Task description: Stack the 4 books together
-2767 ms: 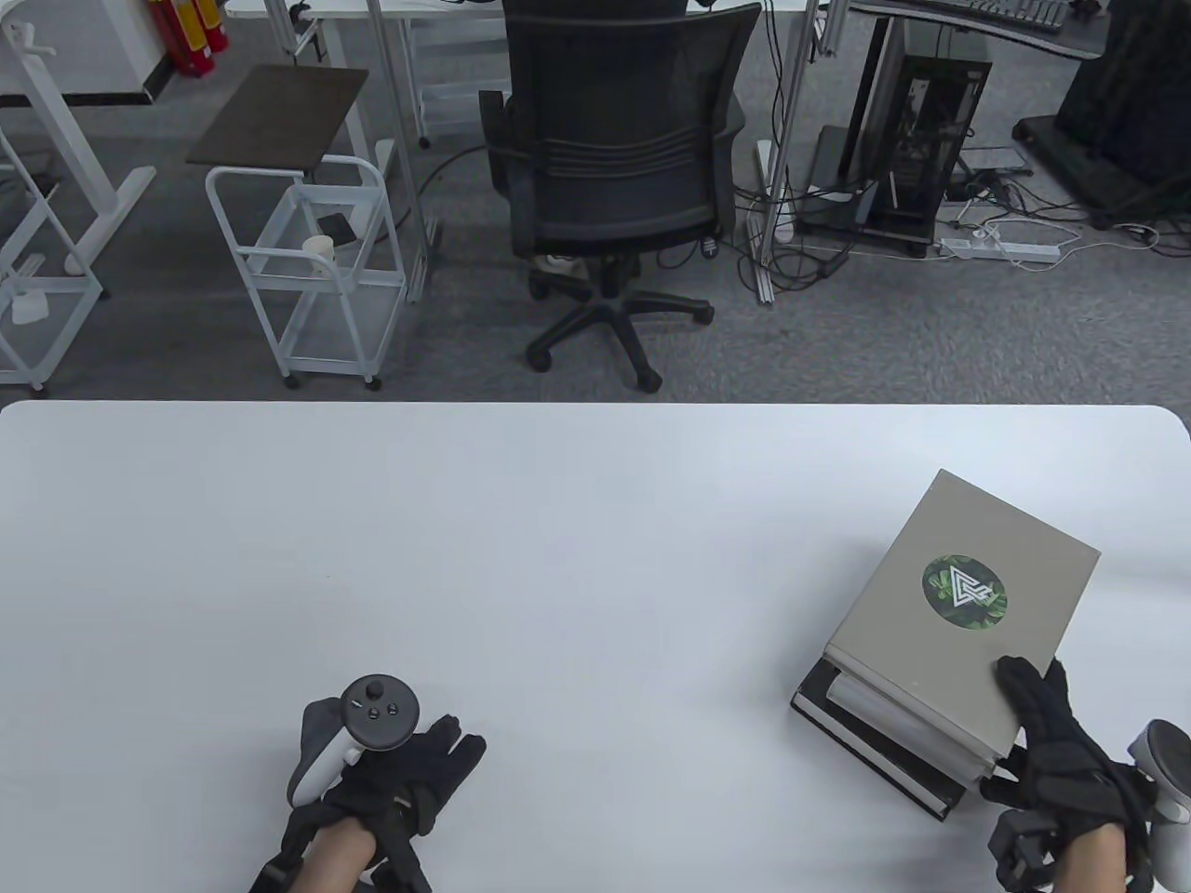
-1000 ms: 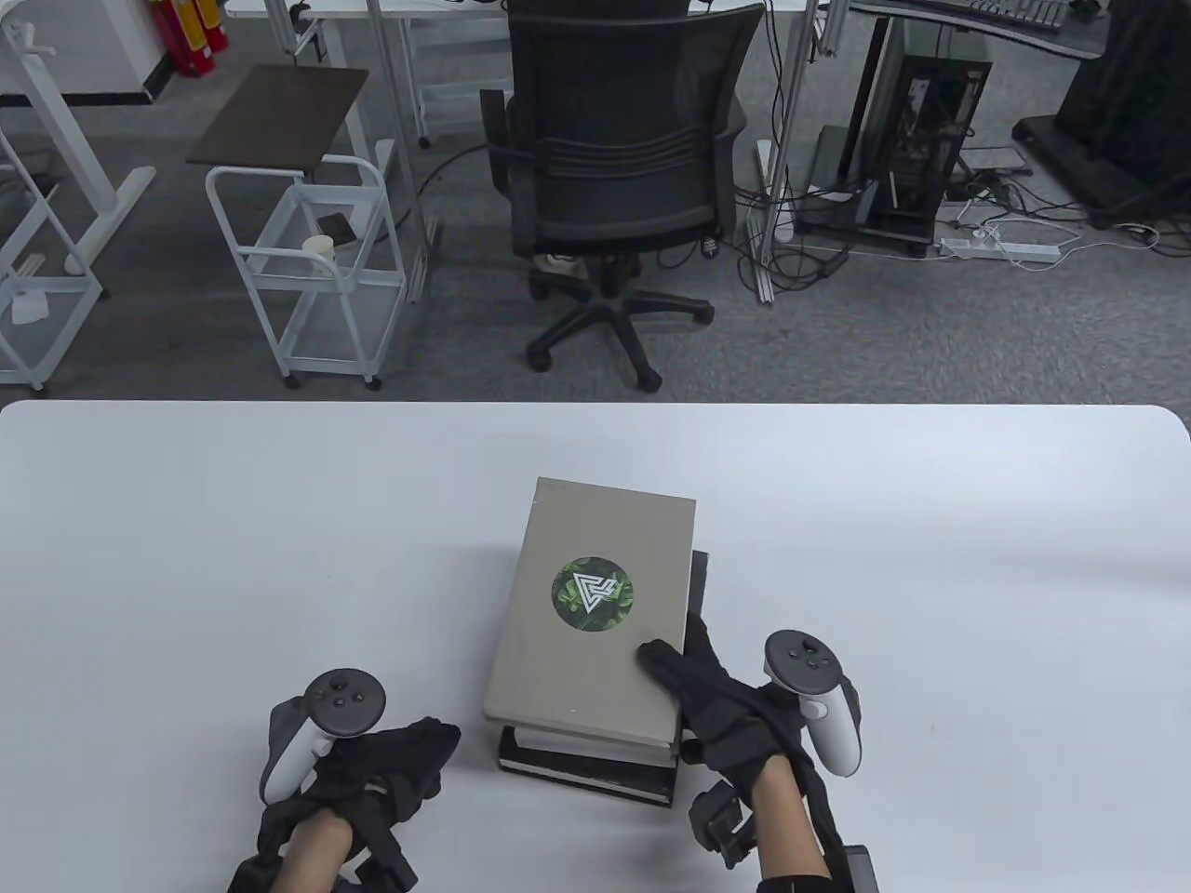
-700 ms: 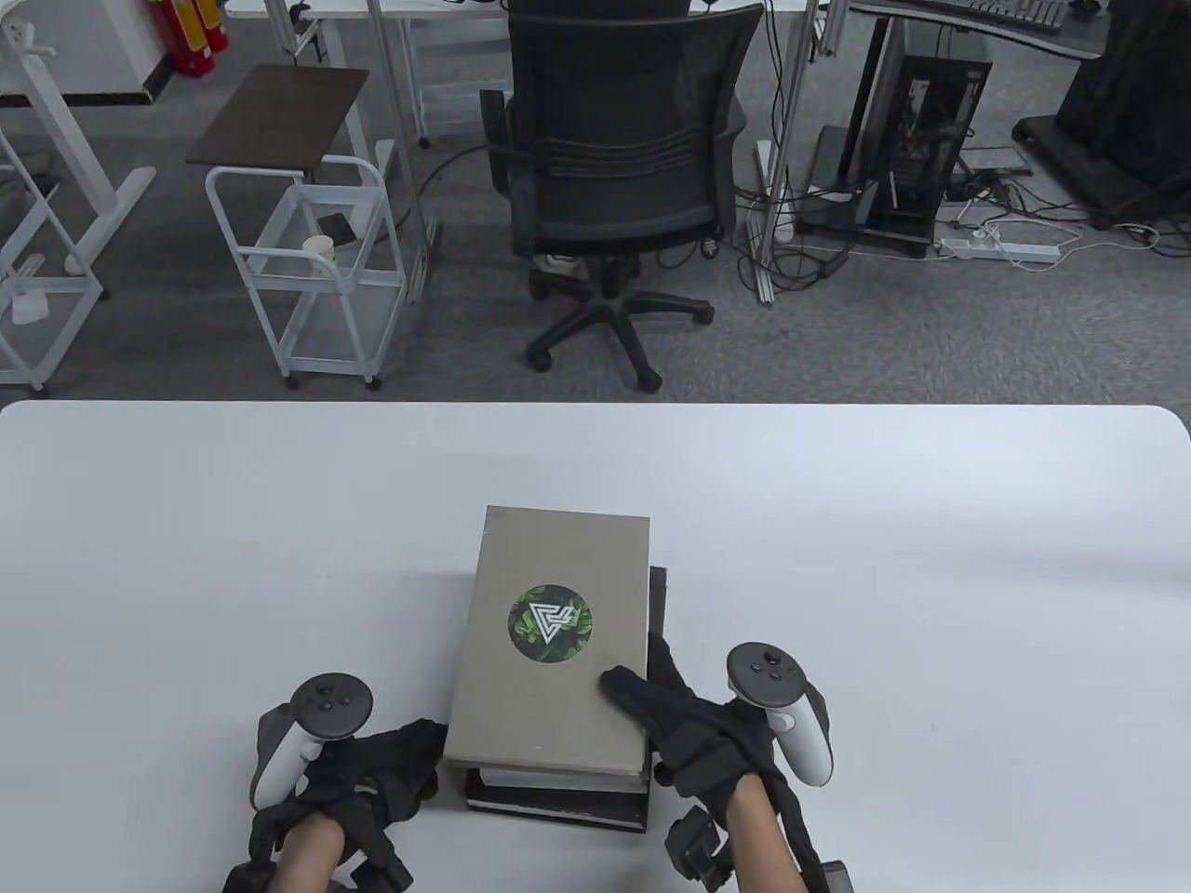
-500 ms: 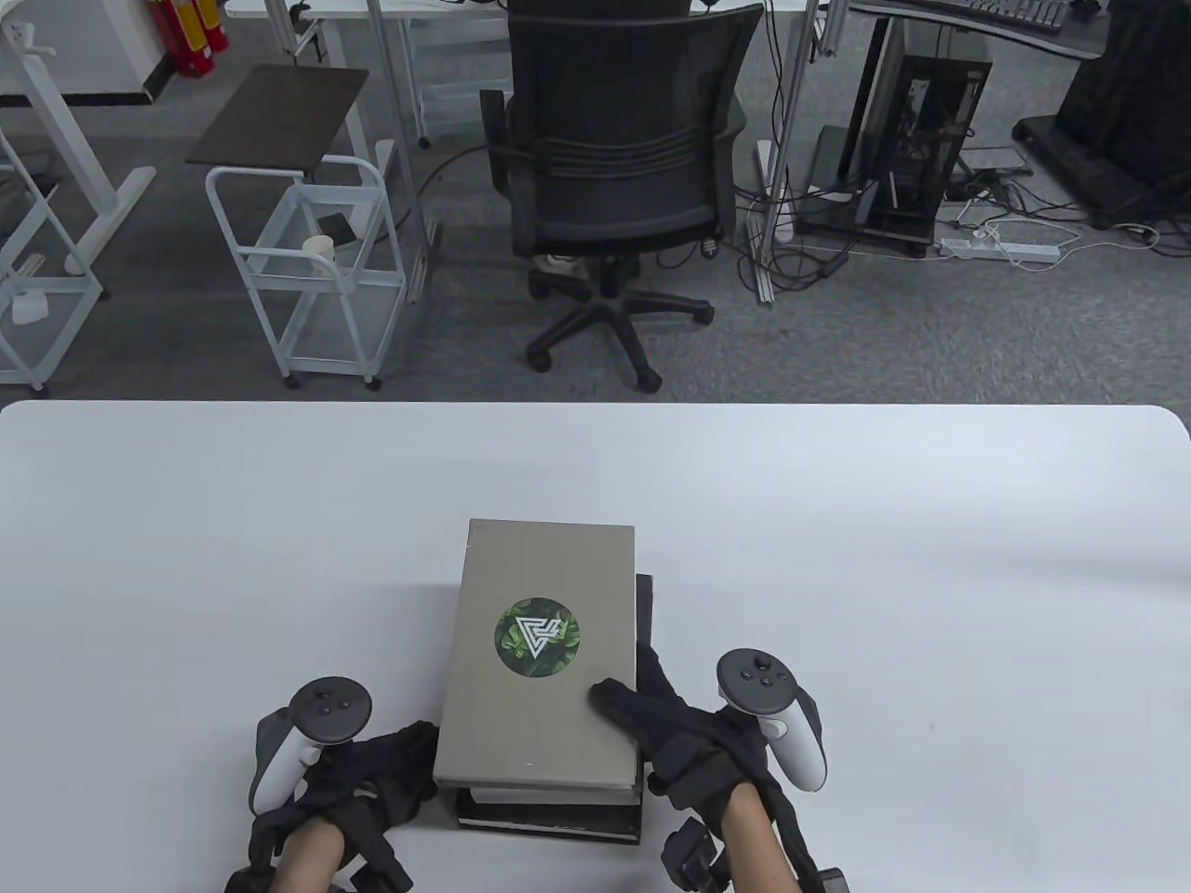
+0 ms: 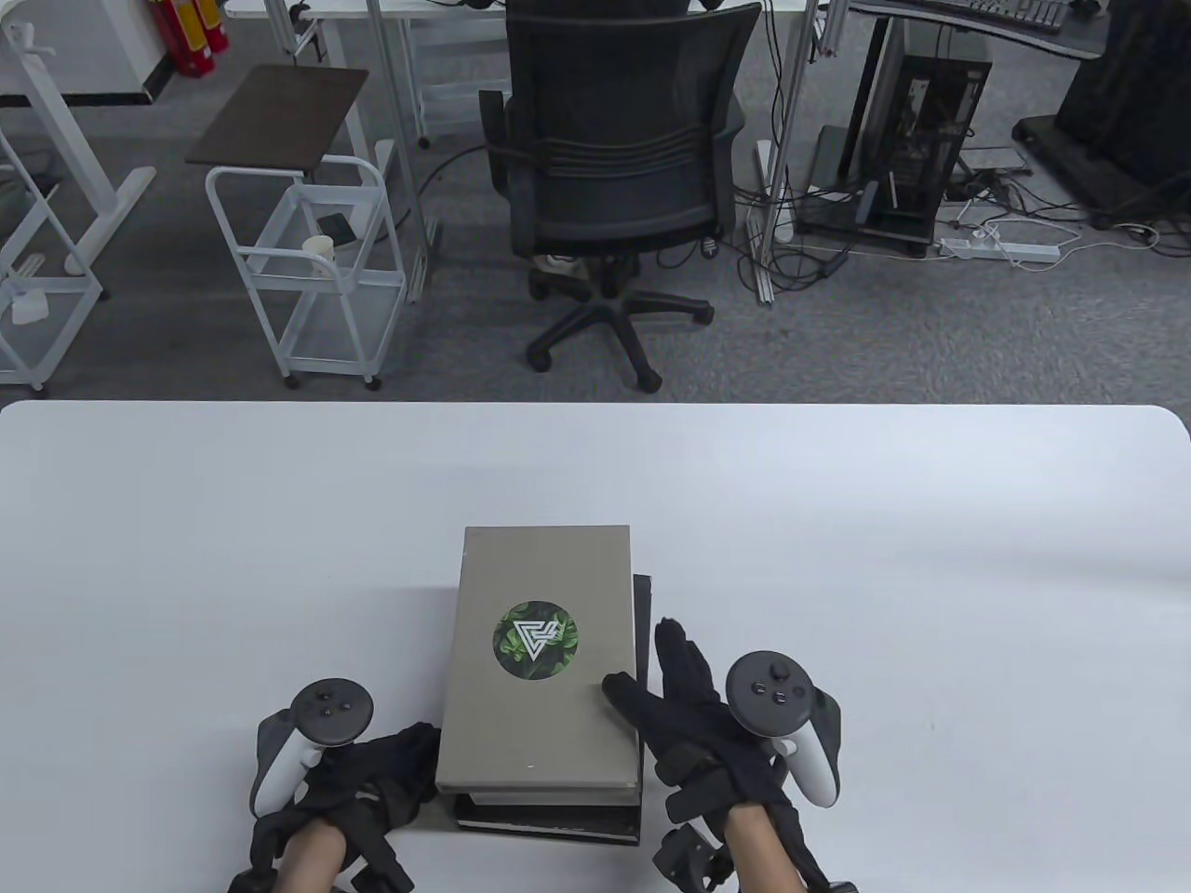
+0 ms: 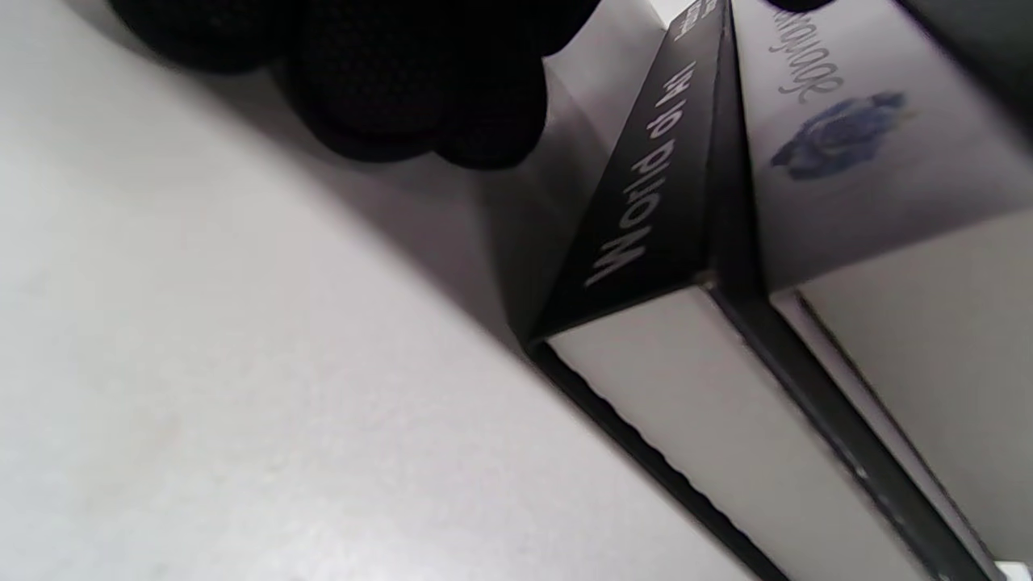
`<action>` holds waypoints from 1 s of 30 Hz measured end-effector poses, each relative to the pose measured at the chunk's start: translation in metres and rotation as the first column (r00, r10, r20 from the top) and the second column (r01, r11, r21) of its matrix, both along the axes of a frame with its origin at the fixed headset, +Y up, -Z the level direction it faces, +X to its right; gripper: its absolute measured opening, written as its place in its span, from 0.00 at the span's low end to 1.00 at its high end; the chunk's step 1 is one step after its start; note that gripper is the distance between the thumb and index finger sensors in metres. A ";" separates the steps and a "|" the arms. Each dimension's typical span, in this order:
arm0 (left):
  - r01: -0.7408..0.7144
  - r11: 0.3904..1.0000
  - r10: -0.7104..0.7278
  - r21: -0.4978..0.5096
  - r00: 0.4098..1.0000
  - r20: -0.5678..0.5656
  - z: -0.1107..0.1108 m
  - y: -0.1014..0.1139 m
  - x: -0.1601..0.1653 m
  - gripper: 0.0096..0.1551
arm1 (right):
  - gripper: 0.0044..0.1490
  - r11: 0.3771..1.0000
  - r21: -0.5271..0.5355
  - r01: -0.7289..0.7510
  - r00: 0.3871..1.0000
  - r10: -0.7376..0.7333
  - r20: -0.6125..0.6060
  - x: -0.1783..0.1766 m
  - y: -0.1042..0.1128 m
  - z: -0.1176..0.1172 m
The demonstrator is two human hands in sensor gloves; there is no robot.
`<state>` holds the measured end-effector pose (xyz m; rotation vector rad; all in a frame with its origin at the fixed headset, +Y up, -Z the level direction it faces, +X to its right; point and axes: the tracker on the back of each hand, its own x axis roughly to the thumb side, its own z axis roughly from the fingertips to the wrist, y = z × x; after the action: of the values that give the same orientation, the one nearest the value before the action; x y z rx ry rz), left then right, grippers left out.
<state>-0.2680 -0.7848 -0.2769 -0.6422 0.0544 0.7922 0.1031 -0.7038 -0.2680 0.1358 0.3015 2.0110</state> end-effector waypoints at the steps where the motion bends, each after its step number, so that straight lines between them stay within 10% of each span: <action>1: 0.001 1.000 -0.001 0.002 1.000 0.002 0.000 0.000 0.000 0.45 | 0.59 1.000 0.020 0.009 1.000 -0.010 0.013 0.004 0.003 0.001; 9: 0.004 0.996 -0.004 0.095 1.000 0.001 0.001 0.014 0.000 0.45 | 0.44 0.957 0.221 -0.187 0.967 0.140 0.215 0.044 0.009 0.014; 13: 0.031 0.965 -0.020 0.259 0.999 -0.044 0.002 0.029 -0.004 0.45 | 0.40 0.843 0.268 -0.466 0.855 0.350 0.383 0.049 0.002 0.020; 22: 0.076 0.894 -0.046 0.443 0.996 -0.079 0.006 0.044 -0.001 0.47 | 0.48 0.605 0.224 -0.764 0.641 0.672 0.371 0.024 -0.020 0.018; 30: 0.162 0.870 -0.157 0.466 0.986 -0.049 0.003 0.041 0.011 0.47 | 0.50 0.580 0.192 -0.791 0.610 0.733 0.299 0.019 -0.034 0.015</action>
<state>-0.2575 -0.7441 -0.2734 -0.1680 -0.0749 0.6152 0.1221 -0.7375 -0.2535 -0.0061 -0.1275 2.9303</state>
